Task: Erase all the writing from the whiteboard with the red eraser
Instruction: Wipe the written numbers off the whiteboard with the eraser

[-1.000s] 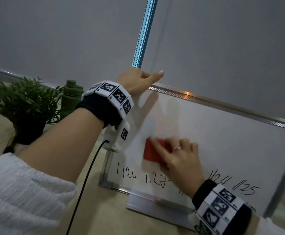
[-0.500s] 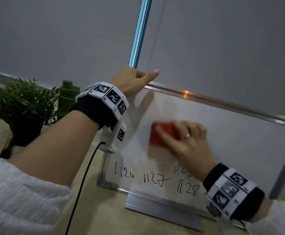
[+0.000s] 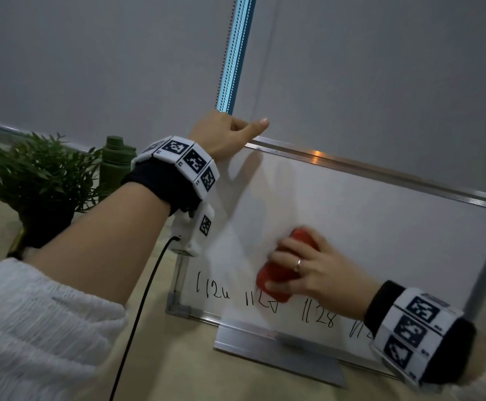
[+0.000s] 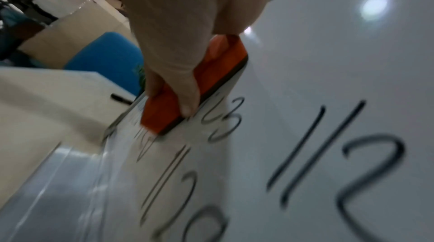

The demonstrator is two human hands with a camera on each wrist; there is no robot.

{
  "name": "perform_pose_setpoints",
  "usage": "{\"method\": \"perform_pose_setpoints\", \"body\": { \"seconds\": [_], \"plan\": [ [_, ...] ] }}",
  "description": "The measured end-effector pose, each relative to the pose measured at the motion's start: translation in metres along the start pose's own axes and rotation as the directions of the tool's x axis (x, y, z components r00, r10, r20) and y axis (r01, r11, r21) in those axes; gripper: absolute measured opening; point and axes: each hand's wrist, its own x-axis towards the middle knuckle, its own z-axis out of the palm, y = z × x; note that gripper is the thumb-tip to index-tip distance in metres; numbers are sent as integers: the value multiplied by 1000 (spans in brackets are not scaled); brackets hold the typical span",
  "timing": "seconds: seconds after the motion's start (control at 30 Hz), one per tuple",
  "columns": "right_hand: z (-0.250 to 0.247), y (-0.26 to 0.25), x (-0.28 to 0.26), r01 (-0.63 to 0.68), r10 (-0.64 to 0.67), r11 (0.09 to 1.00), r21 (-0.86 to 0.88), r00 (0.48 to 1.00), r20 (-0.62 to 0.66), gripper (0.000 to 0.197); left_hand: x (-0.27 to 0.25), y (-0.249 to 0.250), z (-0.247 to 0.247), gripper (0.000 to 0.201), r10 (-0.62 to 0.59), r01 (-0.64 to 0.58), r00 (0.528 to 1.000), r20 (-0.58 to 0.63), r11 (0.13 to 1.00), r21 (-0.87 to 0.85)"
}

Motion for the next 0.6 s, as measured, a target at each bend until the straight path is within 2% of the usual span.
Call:
{"method": "perform_pose_setpoints", "body": {
  "seconds": [0.07, 0.1, 0.17, 0.23, 0.3, 0.33, 0.37, 0.4, 0.47, 0.53, 0.6],
  "plan": [
    [-3, -2, 1, 67, -67, 998, 6, 994, 82, 56, 0, 0, 0, 51, -7, 7, 1000, 4, 1000, -3],
    [-8, 6, 5, 18, -19, 1000, 10, 998, 53, 59, 0, 0, 0, 50, -8, 8, 1000, 0, 1000, 1],
    [-18, 28, 18, -192, 194, 980, 42, 980, -48, 57, 0, -1, -1, 50, -6, 6, 1000, -3, 1000, -2],
    [-27, 44, 33, -385, 389, 921, 57, 910, -142, 53, 0, 0, -1, 56, -13, 13, 1000, 4, 1000, -24],
    [-28, 33, 47, -487, 491, 871, 67, 852, -183, 46, 0, 0, 0, 58, -11, 11, 1000, 8, 1000, -18],
    [-23, 18, 53, -491, 496, 868, 77, 847, -191, 43, 0, -1, 1, 55, -7, 7, 1000, 9, 1000, -4],
    [-15, -1, 58, -455, 461, 887, 79, 868, -184, 42, 0, -1, 1, 52, -6, 6, 1000, 4, 1000, 9],
    [-5, -22, 60, -380, 385, 923, 61, 911, -150, 43, 0, -2, 1, 51, -9, 9, 1000, 0, 1000, 22],
    [8, -57, 63, -195, 195, 980, 34, 981, 10, 59, 0, -1, 1, 47, -23, 23, 1000, 5, 1000, 20],
    [10, -62, 64, -126, 119, 991, 53, 986, 117, 72, 0, 0, 1, 49, -15, 15, 1000, 8, 1000, -1],
    [1, -46, 71, -148, 142, 986, 82, 987, 70, 73, 1, 0, 1, 54, -5, 5, 1000, 2, 1000, -11]
  ]
}}
